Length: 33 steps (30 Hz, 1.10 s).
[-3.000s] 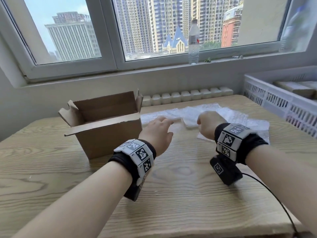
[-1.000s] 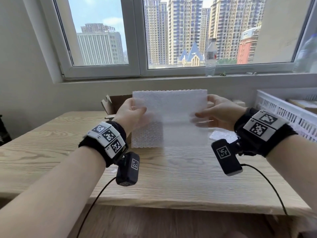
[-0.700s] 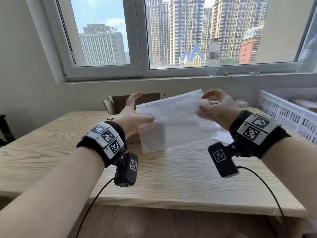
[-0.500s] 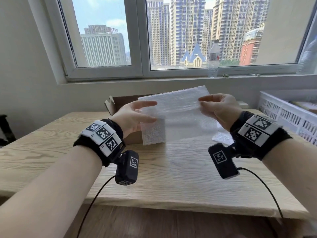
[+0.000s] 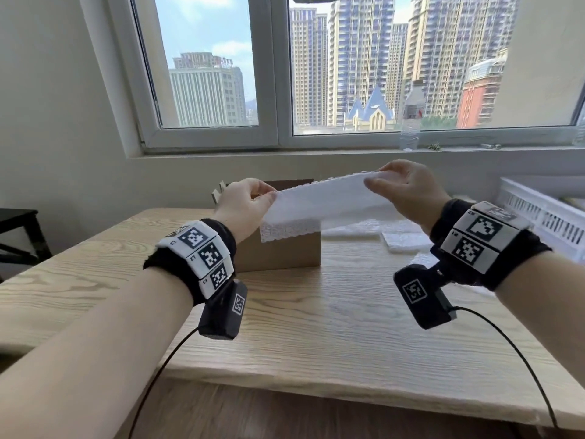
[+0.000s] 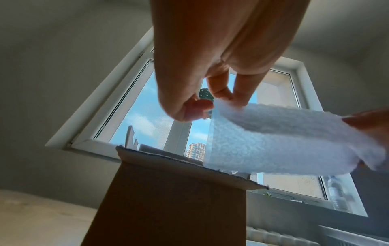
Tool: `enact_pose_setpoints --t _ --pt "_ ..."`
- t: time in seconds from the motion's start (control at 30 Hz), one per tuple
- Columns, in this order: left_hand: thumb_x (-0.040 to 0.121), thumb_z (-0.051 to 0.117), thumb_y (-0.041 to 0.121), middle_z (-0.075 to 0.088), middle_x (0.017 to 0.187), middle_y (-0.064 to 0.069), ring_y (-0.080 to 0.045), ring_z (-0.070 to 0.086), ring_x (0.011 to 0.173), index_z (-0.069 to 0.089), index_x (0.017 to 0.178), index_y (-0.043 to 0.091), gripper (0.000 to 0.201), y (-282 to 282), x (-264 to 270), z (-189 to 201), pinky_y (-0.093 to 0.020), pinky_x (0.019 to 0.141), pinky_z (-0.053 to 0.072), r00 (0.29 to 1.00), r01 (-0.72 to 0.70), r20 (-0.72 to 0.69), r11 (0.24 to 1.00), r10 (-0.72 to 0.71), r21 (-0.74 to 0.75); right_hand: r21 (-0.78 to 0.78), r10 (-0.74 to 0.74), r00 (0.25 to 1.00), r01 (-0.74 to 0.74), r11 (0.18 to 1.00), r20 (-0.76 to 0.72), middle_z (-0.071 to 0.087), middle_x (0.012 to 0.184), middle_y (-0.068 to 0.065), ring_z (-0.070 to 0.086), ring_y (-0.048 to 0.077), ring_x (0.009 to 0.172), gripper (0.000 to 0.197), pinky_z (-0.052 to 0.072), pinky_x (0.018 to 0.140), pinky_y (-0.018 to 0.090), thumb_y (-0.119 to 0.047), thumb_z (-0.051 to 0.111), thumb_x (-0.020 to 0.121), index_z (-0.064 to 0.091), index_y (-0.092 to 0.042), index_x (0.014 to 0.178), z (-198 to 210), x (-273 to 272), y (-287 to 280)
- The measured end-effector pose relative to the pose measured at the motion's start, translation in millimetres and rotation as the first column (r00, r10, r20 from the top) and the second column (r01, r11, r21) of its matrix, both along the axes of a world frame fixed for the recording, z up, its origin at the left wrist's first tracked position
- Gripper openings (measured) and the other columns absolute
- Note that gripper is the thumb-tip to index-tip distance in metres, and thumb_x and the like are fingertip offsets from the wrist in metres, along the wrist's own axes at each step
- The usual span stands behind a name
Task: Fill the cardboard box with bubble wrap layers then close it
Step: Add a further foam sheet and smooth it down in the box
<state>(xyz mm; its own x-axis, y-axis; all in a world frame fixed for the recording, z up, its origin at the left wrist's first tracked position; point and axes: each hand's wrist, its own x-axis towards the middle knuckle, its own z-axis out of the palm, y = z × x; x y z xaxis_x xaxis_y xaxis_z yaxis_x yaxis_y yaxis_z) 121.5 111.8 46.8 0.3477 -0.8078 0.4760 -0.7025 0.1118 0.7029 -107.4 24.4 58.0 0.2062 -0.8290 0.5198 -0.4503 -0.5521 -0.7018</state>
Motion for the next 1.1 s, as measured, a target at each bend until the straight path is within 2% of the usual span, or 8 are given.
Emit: enact_pose_setpoints --t 0.17,0.3,0.37,0.47,0.57,0.67,0.93,1.1 --pt "0.083 0.066 0.041 0.054 0.105 0.004 -0.015 0.053 0.099 0.053 0.105 0.026 0.029 0 13 0 -0.028 0.079 0.05 1.0 0.009 0.018 1.0 -0.009 0.012 -0.005 0.074 0.985 -0.074 0.997 0.155 0.046 0.074 -0.009 0.044 0.007 0.063 0.024 0.04 0.057 0.019 -0.027 0.059 0.09 0.054 -0.011 0.107 2 24 -8" --pt "0.08 0.073 0.025 0.054 0.105 0.003 -0.016 0.055 0.096 0.054 0.114 0.022 0.04 -3 27 3 -0.027 0.086 0.048 0.997 -0.082 -0.008 0.995 0.081 -0.049 0.015 0.2 0.974 -0.202 0.979 0.105 0.044 0.075 -0.011 0.045 0.0 0.057 0.034 0.039 0.048 0.008 -0.02 0.071 0.081 0.05 -0.018 0.109 6 34 -7" --pt "0.08 0.072 0.026 0.053 0.107 0.002 -0.015 0.053 0.096 0.05 0.123 0.021 0.048 -7 33 3 -0.027 0.088 0.047 0.99 -0.137 -0.036 0.988 0.134 -0.074 0.04 0.215 0.975 -0.217 0.975 0.053 0.048 0.078 -0.011 0.047 0.002 0.063 0.047 0.044 0.051 0.008 -0.01 0.076 0.074 0.053 -0.015 0.114 8 38 -8" --pt "0.082 0.069 0.03 0.053 0.111 -0.001 -0.017 0.053 0.105 0.037 0.137 0.015 0.065 -15 40 -1 -0.027 0.089 0.043 0.98 -0.197 -0.001 0.98 0.197 -0.018 0.004 0.147 0.955 -0.153 0.988 0.258 0.057 0.085 -0.004 0.057 0.013 0.077 0.04 0.053 0.063 0.01 -0.002 0.075 0.074 0.056 -0.015 0.106 12 46 -8" --pt "0.093 0.05 0.037 0.056 0.123 -0.009 -0.027 0.05 0.12 0.048 0.129 0.012 0.043 -27 43 -13 -0.038 0.1 0.042 0.936 -0.244 0.301 0.952 0.181 0.186 -0.015 0.037 0.91 -0.034 0.999 0.412 0.058 0.1 0.003 0.057 0.018 0.092 0.039 0.055 0.085 0.028 -0.001 0.072 0.078 0.058 -0.007 0.114 18 53 -11" --pt "0.098 0.033 0.034 0.061 0.114 -0.011 -0.033 0.055 0.109 0.059 0.104 0.013 0.034 -33 44 -25 -0.044 0.094 0.046 0.898 -0.272 0.424 0.907 0.119 0.322 -0.062 0.023 0.941 -0.002 0.998 0.337 0.064 0.105 0.011 0.061 0.022 0.094 0.038 0.055 0.087 0.034 -0.002 0.07 0.079 0.059 -0.004 0.115 18 61 -14" --pt "0.093 0.05 0.03 0.054 0.125 -0.01 -0.031 0.053 0.115 0.047 0.119 0.011 0.033 -32 49 -44 -0.036 0.086 0.044 0.831 -0.262 0.556 0.902 0.03 0.342 -0.036 0.036 0.994 -0.033 0.999 0.104 0.063 0.101 0.007 0.057 0.02 0.093 0.037 0.052 0.093 0.038 -0.007 0.069 0.079 0.06 -0.008 0.115 5 92 -29" --pt "0.093 0.05 0.036 0.05 0.126 -0.009 -0.029 0.051 0.116 0.051 0.123 0.012 0.039 -17 46 -52 -0.038 0.092 0.044 0.776 -0.266 0.63 0.903 -0.008 0.339 0.122 -0.062 0.996 0.07 0.99 -0.068 0.058 0.084 0.005 0.055 0.021 0.084 0.011 0.05 0.078 0.033 -0.007 0.061 0.082 0.062 -0.008 0.093 -6 119 -33"
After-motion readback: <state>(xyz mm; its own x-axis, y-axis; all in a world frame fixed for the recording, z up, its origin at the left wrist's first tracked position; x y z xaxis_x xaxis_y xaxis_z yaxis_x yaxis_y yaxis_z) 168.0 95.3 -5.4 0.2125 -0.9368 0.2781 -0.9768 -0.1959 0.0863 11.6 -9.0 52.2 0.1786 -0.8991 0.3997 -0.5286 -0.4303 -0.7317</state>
